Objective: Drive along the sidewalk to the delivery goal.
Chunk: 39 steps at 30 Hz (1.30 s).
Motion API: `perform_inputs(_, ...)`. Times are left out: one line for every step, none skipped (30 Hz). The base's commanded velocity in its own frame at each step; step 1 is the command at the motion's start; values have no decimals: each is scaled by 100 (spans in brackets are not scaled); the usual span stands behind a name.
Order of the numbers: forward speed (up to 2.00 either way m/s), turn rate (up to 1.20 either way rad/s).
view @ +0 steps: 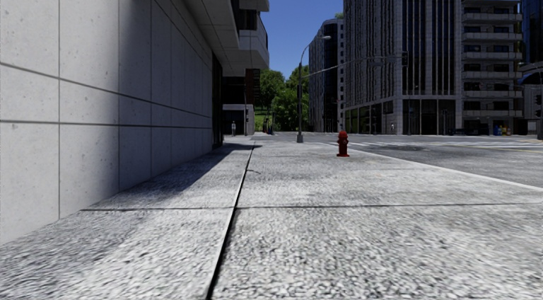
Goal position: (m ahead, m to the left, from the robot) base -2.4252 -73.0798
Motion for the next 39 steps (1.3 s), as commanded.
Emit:
perform_inputs(200,0)
perform_inputs(200,0)
perform_inputs(200,0)
perform_inputs(200,0)
perform_inputs(200,0)
perform_inputs(200,0)
perform_inputs(200,0)
perform_inputs(200,0)
perform_inputs(200,0)
perform_inputs(200,0)
perform_inputs(200,0)
perform_inputs(200,0)
perform_inputs(200,0)
perform_inputs(200,0)
perform_inputs(200,0)
perform_inputs(200,0)
perform_inputs(200,0)
perform_inputs(200,0)
perform_inputs(200,0)
perform_inputs(200,0)
perform_inputs(200,0)
perform_inputs(200,0)
perform_inputs(200,0)
perform_inputs(200,0)
perform_inputs(200,0)
perform_inputs(200,0)
perform_inputs(200,0)
perform_inputs(200,0)
perform_inputs(200,0)
perform_inputs(200,0)
perform_inputs(200,0)
perform_inputs(200,0)
perform_inputs(200,0)
perform_inputs(200,0)
perform_inputs(200,0)
perform_inputs(200,0)
perform_inputs(200,0)
perform_inputs(200,0)
perform_inputs(200,0)
